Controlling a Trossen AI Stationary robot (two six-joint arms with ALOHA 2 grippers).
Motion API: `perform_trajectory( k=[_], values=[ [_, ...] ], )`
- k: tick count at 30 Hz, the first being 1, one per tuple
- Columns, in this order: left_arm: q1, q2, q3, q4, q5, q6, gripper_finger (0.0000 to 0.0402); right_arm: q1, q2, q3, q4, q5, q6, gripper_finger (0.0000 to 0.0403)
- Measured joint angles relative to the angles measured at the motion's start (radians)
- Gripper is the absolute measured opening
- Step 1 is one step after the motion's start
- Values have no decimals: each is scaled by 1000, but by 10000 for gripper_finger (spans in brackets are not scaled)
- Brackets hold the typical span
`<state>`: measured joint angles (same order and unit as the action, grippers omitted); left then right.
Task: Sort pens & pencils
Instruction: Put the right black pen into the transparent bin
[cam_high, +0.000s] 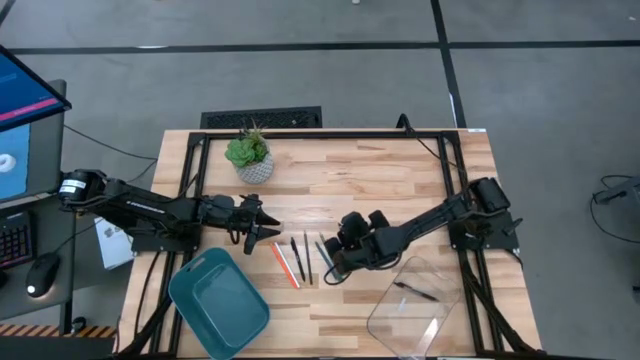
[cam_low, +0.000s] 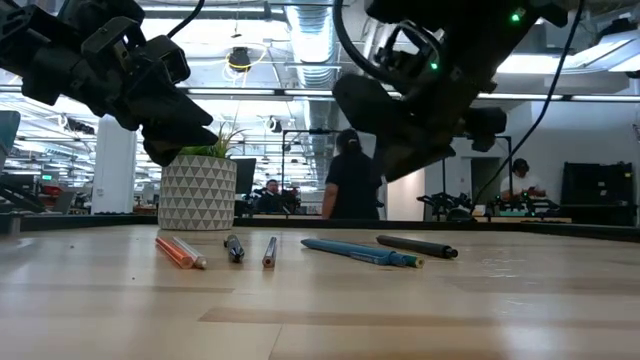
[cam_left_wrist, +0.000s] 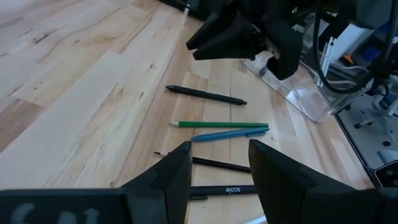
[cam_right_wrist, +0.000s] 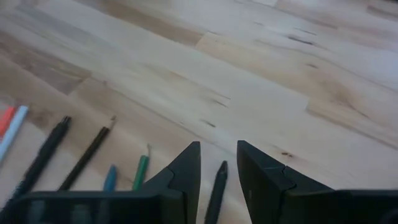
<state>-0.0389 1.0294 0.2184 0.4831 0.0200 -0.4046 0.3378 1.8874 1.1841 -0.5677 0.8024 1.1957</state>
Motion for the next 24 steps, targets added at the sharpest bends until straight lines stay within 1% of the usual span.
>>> perform_trajectory(
  k=[5,9,15,24],
  values=[
    [0,0,0,3,0,0,149,14,-2,0,6,-2,0,124],
    [0,0,0,4,0,0,149,22,1,0,26,-46,1,124],
    [0,0,0,4,0,-1,149,37,17,0,33,-46,1,124],
    [0,0,0,2,0,-2,149,26,93,0,21,-53,35,124]
  ],
)
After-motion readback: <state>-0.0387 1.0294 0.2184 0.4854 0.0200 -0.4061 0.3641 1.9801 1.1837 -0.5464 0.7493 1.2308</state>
